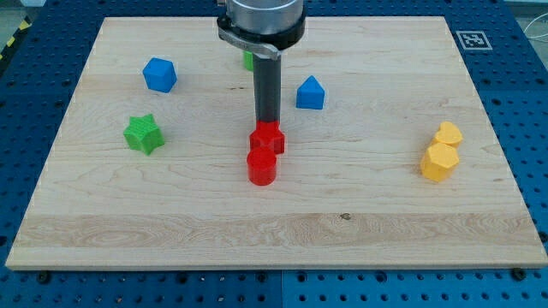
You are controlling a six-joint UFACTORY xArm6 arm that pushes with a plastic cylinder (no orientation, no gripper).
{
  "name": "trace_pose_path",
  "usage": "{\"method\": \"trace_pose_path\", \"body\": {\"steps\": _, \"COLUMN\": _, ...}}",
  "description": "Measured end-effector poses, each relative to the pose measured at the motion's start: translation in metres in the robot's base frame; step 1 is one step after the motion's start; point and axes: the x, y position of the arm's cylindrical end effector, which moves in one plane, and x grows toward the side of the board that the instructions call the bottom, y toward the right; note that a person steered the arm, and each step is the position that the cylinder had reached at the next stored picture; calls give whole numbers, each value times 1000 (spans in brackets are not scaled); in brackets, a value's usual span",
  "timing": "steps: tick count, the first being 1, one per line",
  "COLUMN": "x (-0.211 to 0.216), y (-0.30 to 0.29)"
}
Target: Move your arm towards the top center of the board
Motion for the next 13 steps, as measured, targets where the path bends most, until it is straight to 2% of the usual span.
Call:
{"method": "trace_pose_path", "body": {"steps": 1, "x": -1, "y": -5}}
{"method": "trace_pose_path", "body": {"steps": 3, "x": -30, "y": -55}}
{"method": "trace_pose_path", "body": {"steps": 7, "x": -39, "y": -75}}
{"method": "trace_pose_path", "body": {"steps": 8, "x": -71, "y": -75}}
{"method": "trace_pose_path", "body": {"steps": 10, "x": -96, "y": -90}}
{"method": "trace_pose_path", "body": {"steps": 11, "x": -124, "y": -113}}
{"method": "trace_pose_path", "body": {"steps": 13, "x": -164, "y": -114}}
